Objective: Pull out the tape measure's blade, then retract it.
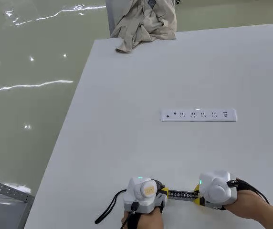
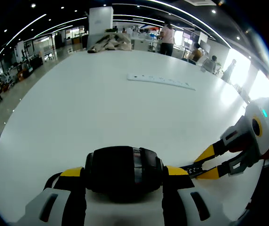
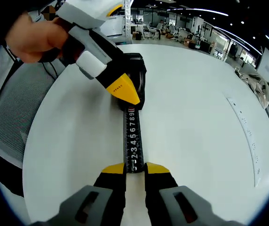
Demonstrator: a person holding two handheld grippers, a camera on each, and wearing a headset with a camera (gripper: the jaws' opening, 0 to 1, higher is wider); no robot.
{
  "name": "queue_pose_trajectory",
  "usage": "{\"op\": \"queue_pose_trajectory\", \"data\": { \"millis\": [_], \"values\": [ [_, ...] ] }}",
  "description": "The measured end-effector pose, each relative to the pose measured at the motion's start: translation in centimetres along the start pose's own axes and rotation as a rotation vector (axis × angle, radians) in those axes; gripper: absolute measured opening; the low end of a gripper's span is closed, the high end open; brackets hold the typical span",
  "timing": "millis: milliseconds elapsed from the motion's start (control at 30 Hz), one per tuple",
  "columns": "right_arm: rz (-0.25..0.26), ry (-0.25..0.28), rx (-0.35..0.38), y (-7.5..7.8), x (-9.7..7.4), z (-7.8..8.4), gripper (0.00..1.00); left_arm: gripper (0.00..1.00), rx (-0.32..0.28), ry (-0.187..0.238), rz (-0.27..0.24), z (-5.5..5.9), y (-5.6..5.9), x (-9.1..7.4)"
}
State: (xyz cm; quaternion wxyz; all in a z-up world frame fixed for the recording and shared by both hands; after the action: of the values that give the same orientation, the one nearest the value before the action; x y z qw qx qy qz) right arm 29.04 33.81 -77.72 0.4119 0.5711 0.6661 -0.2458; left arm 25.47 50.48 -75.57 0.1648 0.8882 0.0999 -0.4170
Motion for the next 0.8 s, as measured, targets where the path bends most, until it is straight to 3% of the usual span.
{"op": "queue_pose_trajectory", "data": {
  "millis": [300, 800],
  "values": [
    [0.004, 0.027, -0.015, 0.0, 1.3, -1.8, 0.14, 0.63, -0.001, -0.001, -0.001, 0.0, 0.0, 0.1],
    [-0.005, 0.037, -0.050, 0.5, 1.9, -2.6, 0.14, 0.63, -0.008, 0.000, -0.003, 0.0, 0.0, 0.1]
  ]
}}
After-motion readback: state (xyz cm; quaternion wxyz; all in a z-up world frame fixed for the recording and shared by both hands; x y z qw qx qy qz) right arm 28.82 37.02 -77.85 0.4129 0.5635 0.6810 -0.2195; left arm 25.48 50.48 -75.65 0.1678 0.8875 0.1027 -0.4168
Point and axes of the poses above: the centre of the closed fingertips' face, and the gripper's own axes: x roughly forward along the fingers, y roughly to its right, z roughly out of its underside, the point moved 6 cm from there along -x, roughly backward along the fingers, and after that the axes turned 14 degrees about -x, right-handed, at the moved point
